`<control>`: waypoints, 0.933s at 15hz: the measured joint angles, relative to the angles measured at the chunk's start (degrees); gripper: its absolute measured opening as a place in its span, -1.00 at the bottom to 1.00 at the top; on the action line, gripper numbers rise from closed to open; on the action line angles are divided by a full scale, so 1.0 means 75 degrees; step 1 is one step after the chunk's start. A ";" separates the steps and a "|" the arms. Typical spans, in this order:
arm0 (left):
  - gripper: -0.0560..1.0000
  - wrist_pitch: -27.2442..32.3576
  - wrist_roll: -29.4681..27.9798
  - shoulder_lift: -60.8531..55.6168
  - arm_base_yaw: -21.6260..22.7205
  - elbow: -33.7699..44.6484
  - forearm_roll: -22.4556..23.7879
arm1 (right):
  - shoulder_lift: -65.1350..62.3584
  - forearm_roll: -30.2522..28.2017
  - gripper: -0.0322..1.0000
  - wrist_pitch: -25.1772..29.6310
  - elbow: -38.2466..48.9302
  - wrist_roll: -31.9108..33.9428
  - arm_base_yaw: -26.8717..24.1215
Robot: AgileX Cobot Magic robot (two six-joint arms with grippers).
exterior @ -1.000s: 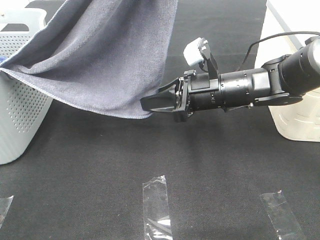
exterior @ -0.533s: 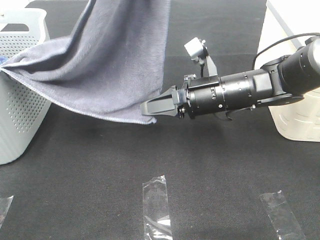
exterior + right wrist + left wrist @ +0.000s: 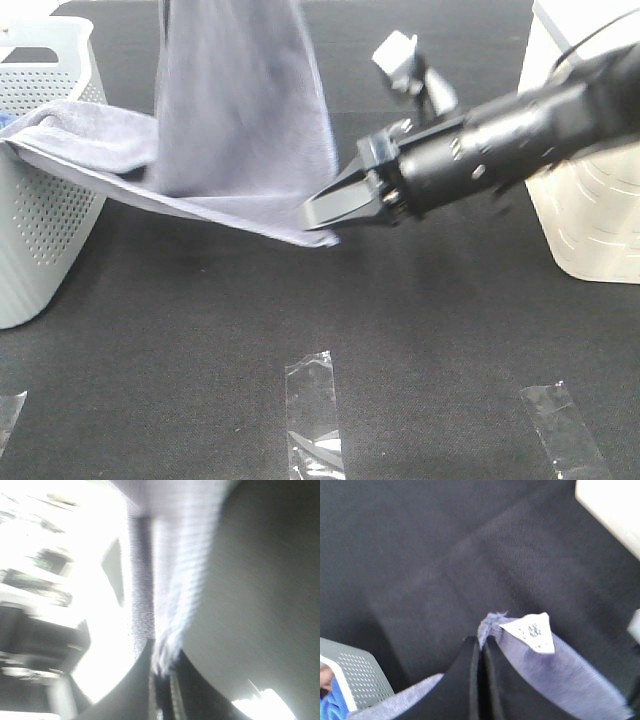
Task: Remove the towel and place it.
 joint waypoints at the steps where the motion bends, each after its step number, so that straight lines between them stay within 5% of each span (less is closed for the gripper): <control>1: -0.89 0.0008 -0.0015 0.0199 0.0000 0.0000 0.0031 | -0.0474 -0.0772 -0.94 -0.0413 0.0000 0.0856 0.0000; 4: -0.89 0.0023 -0.0023 0.0802 0.0000 0.0000 0.0038 | -0.1688 -0.3262 -0.94 -0.1367 -0.0023 0.3461 0.0000; 5: -0.89 0.0038 -0.0023 0.0970 0.0000 0.0000 0.0015 | -0.2108 -0.4698 -0.94 -0.1536 -0.0122 0.4752 0.0000; 7: -0.89 -0.0397 -0.0015 0.1345 0.0000 0.0000 -0.0420 | -0.2399 -0.6371 -0.94 -0.1474 -0.0489 0.6356 0.0000; 10: -0.89 -0.2063 0.0107 0.1490 0.0000 0.0000 -0.1352 | -0.2475 -0.8785 -0.94 -0.0940 -0.1245 0.8044 0.0000; 14: -0.89 -0.4484 0.0130 0.1490 0.0000 0.0000 -0.1238 | -0.2475 -1.1039 -0.94 -0.0657 -0.2651 0.9343 0.0000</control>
